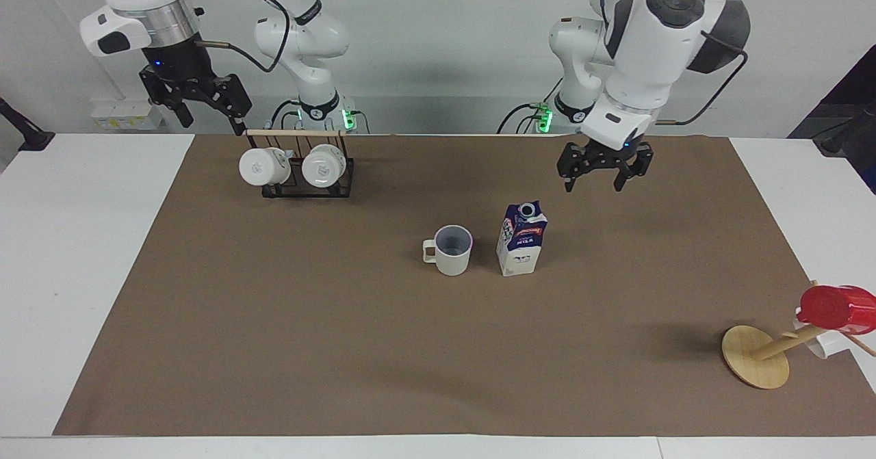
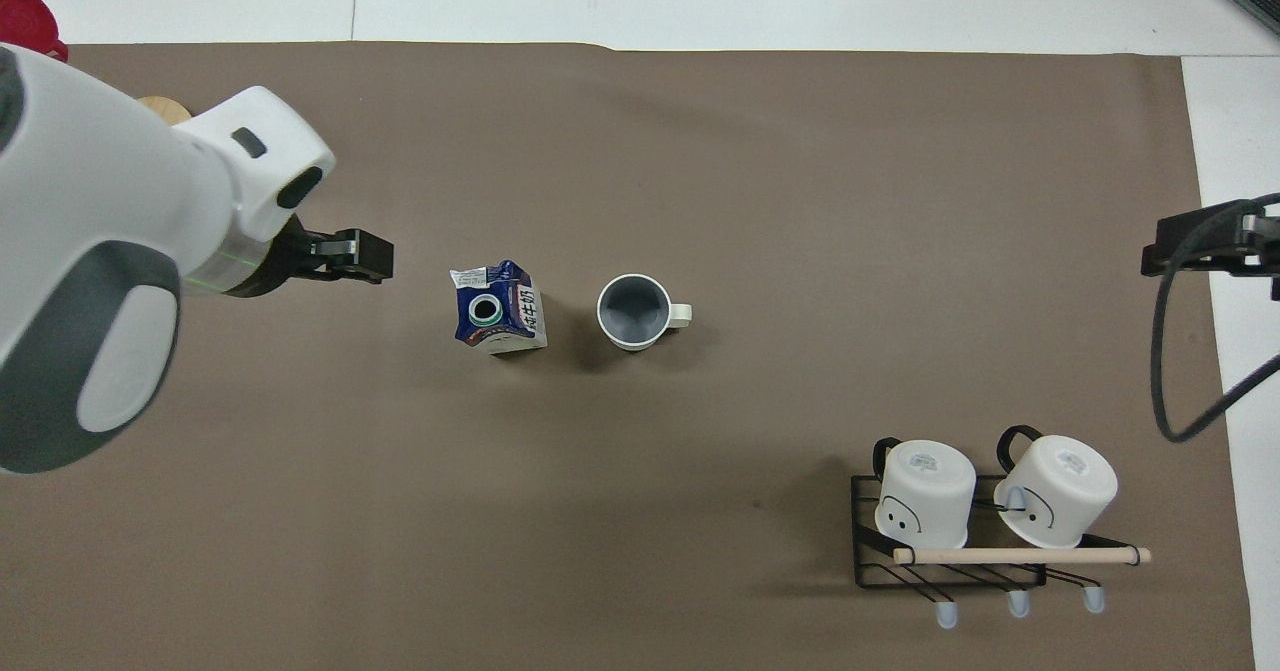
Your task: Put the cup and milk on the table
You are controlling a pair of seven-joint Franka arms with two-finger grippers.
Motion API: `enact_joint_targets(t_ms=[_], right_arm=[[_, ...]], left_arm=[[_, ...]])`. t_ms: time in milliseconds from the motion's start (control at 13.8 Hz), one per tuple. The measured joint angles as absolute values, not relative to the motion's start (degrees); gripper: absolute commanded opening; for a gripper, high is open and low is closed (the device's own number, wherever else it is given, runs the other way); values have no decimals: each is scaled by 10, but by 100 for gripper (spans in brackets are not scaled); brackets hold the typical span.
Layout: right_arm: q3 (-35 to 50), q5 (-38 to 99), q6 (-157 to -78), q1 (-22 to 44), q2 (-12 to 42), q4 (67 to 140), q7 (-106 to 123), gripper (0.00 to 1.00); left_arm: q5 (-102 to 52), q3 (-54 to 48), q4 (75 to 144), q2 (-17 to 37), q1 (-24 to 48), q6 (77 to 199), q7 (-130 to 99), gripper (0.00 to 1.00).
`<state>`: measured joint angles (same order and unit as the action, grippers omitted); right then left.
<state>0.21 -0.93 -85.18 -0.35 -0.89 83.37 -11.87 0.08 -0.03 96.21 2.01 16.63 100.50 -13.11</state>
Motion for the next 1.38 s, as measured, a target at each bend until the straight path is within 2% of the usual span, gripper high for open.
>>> enact_joint_targets(t_ms=[508, 1379], right_arm=[[4, -9, -852, -3, -9, 834, -119, 100], [4, -9, -852, -3, -9, 834, -119, 100]], left_arm=[[-14, 2, 955, -8, 57, 920, -17, 100], [-3, 8, 948, -21, 51, 900, -17, 100]])
